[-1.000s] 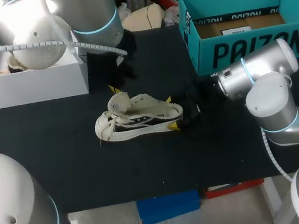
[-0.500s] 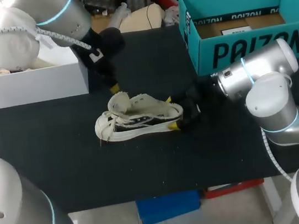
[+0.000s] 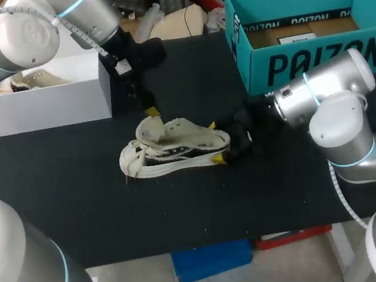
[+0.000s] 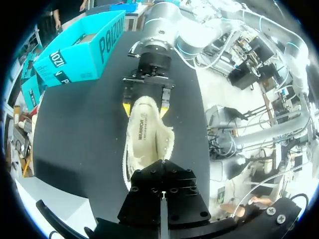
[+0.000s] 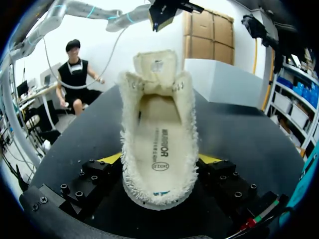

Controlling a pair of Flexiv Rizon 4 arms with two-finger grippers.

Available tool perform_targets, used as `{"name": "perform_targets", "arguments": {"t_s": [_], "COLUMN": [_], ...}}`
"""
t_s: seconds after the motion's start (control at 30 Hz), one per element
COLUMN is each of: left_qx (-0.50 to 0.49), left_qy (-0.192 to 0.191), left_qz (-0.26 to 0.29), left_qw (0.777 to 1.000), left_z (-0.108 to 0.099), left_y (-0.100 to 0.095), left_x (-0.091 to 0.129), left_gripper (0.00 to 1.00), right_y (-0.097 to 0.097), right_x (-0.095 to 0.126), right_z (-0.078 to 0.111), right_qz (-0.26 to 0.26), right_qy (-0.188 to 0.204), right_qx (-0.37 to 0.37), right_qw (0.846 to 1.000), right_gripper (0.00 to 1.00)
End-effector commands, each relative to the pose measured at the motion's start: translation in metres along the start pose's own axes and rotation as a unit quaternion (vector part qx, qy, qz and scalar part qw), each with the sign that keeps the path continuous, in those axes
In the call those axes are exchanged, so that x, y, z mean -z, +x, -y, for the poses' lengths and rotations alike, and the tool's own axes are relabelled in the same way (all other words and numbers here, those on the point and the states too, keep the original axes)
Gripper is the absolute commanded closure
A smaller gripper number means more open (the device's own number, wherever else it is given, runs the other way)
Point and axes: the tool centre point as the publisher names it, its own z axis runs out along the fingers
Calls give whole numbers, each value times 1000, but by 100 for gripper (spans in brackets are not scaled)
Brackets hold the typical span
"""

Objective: Take the shoe out of the shoebox, open the shoe tongue, remove and reinsert the insole, then place the shoe into the shoebox

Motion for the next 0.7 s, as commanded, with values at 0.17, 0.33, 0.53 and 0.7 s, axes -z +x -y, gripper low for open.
{"name": "perform_targets", "arguments": {"t_s": [0.17, 0.33, 0.53, 0.7], "left_qx": [13, 15, 10, 8], "left_qy": [-71, -76, -87, -80], "left_qz": [-91, -87, -80, -78], "left_qw": [993, 993, 993, 994], "left_z": [12, 11, 9, 6], "left_y": [-7, -5, -5, -5], "left_x": [-25, -37, -52, -60], "left_gripper": [100, 100, 100, 100], "right_y": [-1, -1, -1, -1], "right_x": [-1, -1, -1, -1], "right_z": [1, 1, 1, 1], "right_qz": [0, 0, 0, 0], "right_qy": [1, 1, 1, 1], "right_qx": [0, 0, 0, 0], "right_qw": [1000, 1000, 1000, 1000], "right_gripper": [100, 100, 100, 100]}}
